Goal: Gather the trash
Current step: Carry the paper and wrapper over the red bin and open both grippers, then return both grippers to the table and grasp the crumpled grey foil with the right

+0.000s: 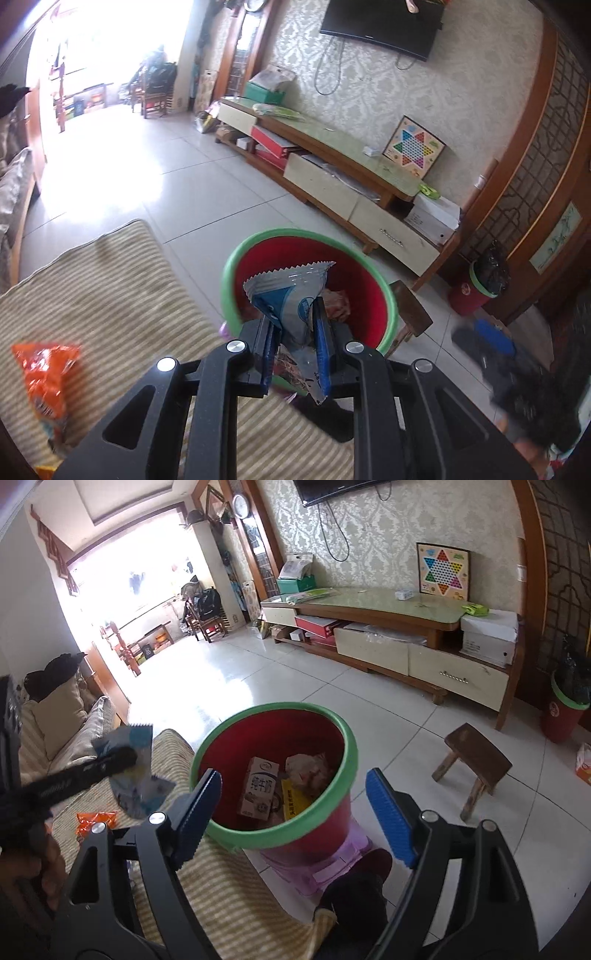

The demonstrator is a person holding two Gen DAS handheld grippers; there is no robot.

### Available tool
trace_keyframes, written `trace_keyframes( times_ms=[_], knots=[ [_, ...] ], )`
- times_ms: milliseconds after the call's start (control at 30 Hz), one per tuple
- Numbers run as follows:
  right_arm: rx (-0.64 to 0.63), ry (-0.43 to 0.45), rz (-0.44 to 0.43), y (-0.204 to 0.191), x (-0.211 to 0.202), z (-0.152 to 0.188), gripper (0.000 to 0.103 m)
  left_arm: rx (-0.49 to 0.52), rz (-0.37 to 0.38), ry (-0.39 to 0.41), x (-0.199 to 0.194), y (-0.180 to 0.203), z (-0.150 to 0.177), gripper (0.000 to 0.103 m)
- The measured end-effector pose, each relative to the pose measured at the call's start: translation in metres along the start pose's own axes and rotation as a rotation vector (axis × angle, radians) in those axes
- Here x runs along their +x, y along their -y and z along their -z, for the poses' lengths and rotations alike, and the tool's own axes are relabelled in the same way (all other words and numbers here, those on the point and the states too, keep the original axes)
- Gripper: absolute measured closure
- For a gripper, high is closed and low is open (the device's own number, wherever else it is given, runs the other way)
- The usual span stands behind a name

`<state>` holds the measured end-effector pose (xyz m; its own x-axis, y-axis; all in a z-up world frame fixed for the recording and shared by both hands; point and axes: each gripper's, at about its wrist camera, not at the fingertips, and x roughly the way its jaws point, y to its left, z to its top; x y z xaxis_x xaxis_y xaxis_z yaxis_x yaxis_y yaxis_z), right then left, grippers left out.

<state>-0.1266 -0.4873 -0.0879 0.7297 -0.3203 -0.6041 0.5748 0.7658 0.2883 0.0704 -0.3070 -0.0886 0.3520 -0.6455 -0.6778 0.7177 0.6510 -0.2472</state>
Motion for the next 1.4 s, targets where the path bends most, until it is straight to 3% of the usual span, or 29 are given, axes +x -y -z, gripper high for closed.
trace_keyframes(
  times_ms=[133, 167, 200, 233, 533, 800, 1033, 1200, 1400],
  knots=[
    [0.029, -0.033, 0.038, 0.022, -0.012, 0.018, 0.023, 0.024, 0.023, -0.004, 0.02, 0.017, -0.011, 0.08],
    [0.035, -0.04, 0.046, 0.027, -0.014, 0.02, 0.023, 0.027, 0.021, -0.006, 0.025, 0.02, -0.014, 0.065],
    [0.039, -0.045, 0.05, 0.031, -0.015, 0.022, 0.023, 0.028, 0.015, -0.011, 0.027, 0.022, -0.015, 0.038],
    [0.043, -0.048, 0.053, 0.032, -0.017, 0.023, 0.023, 0.025, 0.014, -0.006, 0.028, 0.023, -0.017, 0.032],
    [0.025, -0.069, 0.023, 0.016, -0.021, 0.028, 0.023, 0.071, -0.017, 0.03, 0.001, 0.027, -0.011, 0.033],
    [-0.044, -0.07, -0.022, -0.019, -0.027, 0.025, 0.023, 0.074, -0.018, 0.085, -0.056, 0.002, 0.001, 0.033],
    [-0.102, -0.083, -0.057, -0.051, -0.034, 0.025, 0.023, 0.104, -0.095, 0.111, -0.111, -0.031, 0.031, 0.029],
    [-0.162, -0.112, -0.101, -0.084, -0.033, 0.035, 0.021, -0.005, -0.186, 0.107, -0.154, -0.081, 0.072, 0.026],
    [-0.214, -0.24, -0.213, -0.135, -0.013, 0.062, 0.021, -0.221, -0.309, 0.08, -0.192, -0.143, 0.125, 0.026]
  ],
)
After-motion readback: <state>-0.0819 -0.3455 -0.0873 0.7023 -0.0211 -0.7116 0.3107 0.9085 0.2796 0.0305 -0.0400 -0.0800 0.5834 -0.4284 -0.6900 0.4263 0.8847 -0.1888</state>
